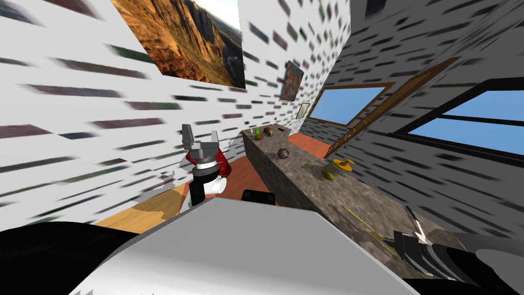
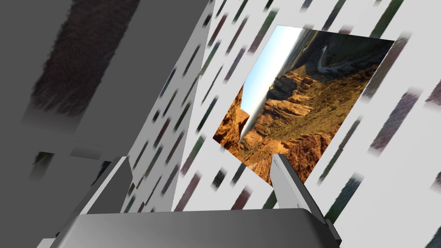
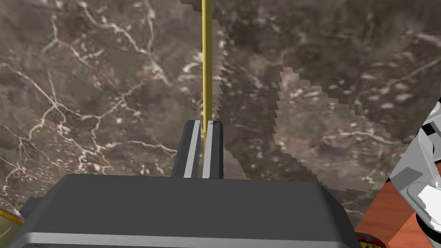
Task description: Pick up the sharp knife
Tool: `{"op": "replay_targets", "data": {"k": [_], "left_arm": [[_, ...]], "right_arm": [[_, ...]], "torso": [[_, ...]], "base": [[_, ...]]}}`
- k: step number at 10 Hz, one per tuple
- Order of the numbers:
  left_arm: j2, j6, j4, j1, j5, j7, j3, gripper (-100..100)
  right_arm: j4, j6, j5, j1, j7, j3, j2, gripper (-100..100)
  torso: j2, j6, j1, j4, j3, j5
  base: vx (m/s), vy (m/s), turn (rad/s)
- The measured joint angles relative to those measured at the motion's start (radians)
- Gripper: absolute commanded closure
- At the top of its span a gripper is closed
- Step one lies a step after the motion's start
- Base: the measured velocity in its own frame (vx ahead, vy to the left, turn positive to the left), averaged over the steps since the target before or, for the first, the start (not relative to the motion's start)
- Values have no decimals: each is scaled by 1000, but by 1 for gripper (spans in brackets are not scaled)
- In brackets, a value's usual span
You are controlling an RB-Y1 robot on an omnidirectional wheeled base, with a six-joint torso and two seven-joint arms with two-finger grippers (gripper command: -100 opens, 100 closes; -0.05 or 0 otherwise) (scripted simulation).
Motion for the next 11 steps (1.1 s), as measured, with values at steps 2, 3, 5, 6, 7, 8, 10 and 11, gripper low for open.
{"op": "replay_targets", "data": {"k": [2,3,5,6,7,8,10,11], "left_arm": [[0,0,0,0,0,0,0,0],[0,0,0,0,0,0,0,0],[0,0,0,0,0,0,0,0],[0,0,0,0,0,0,0,0],[0,0,0,0,0,0,0,0],[0,0,0,0,0,0,0,0],[0,0,0,0,0,0,0,0],[0,0,0,0,0,0,0,0]], "right_arm": [[-37,-16,-21,5,-5,-18,-8,-100],[-30,-37,-24,-14,-2,-19,-5,-100],[-32,-75,-30,-47,1,-19,0,-100],[-44,-79,-38,-42,-2,-27,-5,-100],[-51,-89,-42,-55,-4,-28,-3,-100],[-66,-99,-55,-45,-4,-40,-9,-100],[-86,-125,-71,-52,-6,-54,-15,-100],[-109,-132,-85,-48,-11,-66,-21,-100]], "torso": [[2,0,-3,1,1,-1],[2,0,-3,1,1,-1],[3,0,-3,1,2,-1],[2,0,-2,0,1,0],[2,0,-2,0,1,-1],[2,0,-2,1,1,0],[2,0,-2,0,1,-1],[3,0,-2,1,1,0]], "base": [[-44,-41,12],[-52,-46,-23],[-29,-27,9],[-33,-28,-35],[-42,-39,6],[-36,-35,42],[-36,-31,-25],[-22,-16,-5]]}}
